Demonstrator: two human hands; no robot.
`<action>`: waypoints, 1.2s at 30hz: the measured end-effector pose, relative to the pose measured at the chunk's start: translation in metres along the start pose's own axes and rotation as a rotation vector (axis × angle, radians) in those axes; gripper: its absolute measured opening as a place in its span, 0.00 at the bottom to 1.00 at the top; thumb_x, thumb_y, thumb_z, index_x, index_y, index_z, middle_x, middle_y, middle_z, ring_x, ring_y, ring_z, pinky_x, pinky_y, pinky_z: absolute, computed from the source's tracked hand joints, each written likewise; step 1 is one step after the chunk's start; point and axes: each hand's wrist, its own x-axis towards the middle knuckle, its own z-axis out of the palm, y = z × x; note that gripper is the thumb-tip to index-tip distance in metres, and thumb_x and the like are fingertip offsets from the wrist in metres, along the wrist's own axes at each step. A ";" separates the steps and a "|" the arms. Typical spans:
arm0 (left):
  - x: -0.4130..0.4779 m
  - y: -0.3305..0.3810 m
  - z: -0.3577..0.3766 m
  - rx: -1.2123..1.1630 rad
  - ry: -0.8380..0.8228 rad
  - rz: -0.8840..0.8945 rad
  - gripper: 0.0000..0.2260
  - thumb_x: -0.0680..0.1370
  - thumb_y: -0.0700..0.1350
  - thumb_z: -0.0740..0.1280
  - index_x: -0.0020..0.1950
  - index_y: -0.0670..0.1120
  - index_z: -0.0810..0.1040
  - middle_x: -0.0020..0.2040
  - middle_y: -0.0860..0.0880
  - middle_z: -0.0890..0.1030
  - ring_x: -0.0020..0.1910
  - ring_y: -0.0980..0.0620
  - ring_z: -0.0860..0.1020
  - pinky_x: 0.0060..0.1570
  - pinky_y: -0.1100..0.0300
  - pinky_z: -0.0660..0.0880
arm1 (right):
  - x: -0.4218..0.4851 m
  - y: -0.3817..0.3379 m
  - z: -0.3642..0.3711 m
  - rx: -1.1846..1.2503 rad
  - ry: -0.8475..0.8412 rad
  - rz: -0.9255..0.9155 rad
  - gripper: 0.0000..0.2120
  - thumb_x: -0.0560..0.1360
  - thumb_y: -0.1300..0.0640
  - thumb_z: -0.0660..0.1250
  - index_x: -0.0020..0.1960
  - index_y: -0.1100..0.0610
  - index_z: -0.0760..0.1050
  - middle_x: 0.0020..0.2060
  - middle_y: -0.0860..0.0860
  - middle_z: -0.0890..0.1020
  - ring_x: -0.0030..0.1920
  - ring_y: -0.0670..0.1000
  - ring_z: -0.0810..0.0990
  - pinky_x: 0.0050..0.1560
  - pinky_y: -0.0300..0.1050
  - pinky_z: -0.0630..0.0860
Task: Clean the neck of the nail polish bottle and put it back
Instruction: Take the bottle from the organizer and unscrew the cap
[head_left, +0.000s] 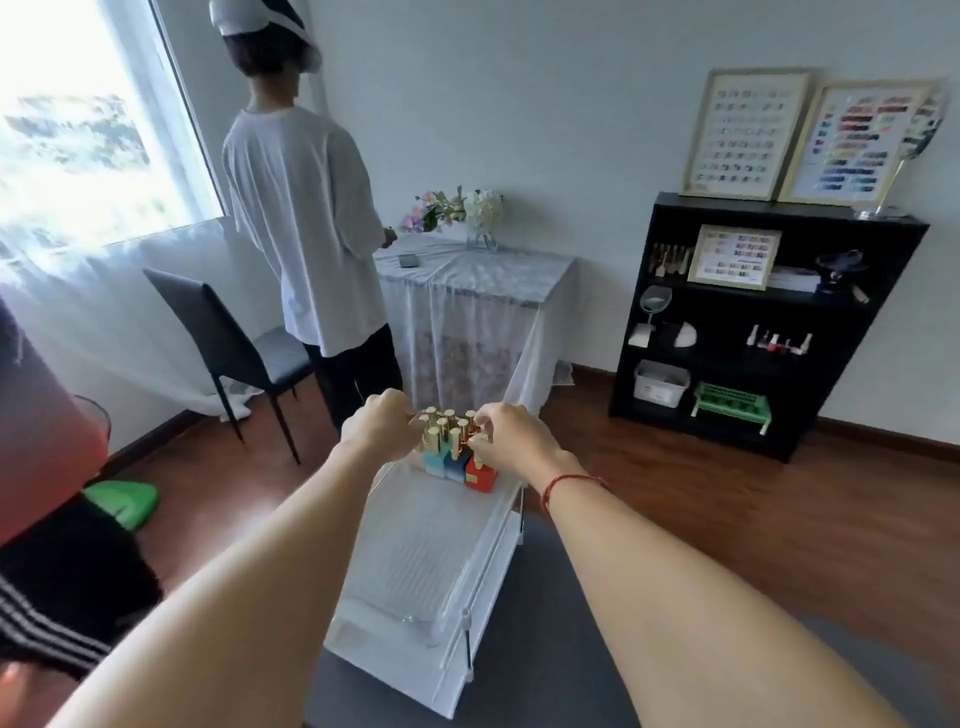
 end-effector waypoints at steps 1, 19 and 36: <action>0.000 -0.004 0.002 0.000 -0.017 -0.011 0.12 0.75 0.50 0.64 0.55 0.47 0.79 0.50 0.47 0.79 0.46 0.44 0.79 0.42 0.57 0.71 | 0.005 -0.003 0.004 -0.024 0.007 -0.002 0.15 0.76 0.55 0.64 0.62 0.57 0.76 0.57 0.55 0.80 0.57 0.57 0.78 0.60 0.51 0.74; 0.011 -0.036 0.070 -0.125 -0.183 0.018 0.09 0.75 0.49 0.65 0.53 0.51 0.81 0.54 0.51 0.80 0.52 0.49 0.79 0.49 0.57 0.75 | 0.065 -0.016 0.056 -0.531 0.045 -0.126 0.13 0.70 0.61 0.70 0.53 0.54 0.76 0.50 0.52 0.82 0.54 0.54 0.79 0.63 0.50 0.61; -0.005 -0.029 0.082 -0.343 -0.124 0.130 0.06 0.69 0.41 0.74 0.44 0.45 0.80 0.42 0.48 0.82 0.47 0.46 0.80 0.48 0.50 0.78 | 0.039 -0.014 0.050 -0.265 -0.044 -0.174 0.13 0.75 0.56 0.64 0.59 0.56 0.72 0.51 0.54 0.82 0.61 0.55 0.76 0.75 0.57 0.39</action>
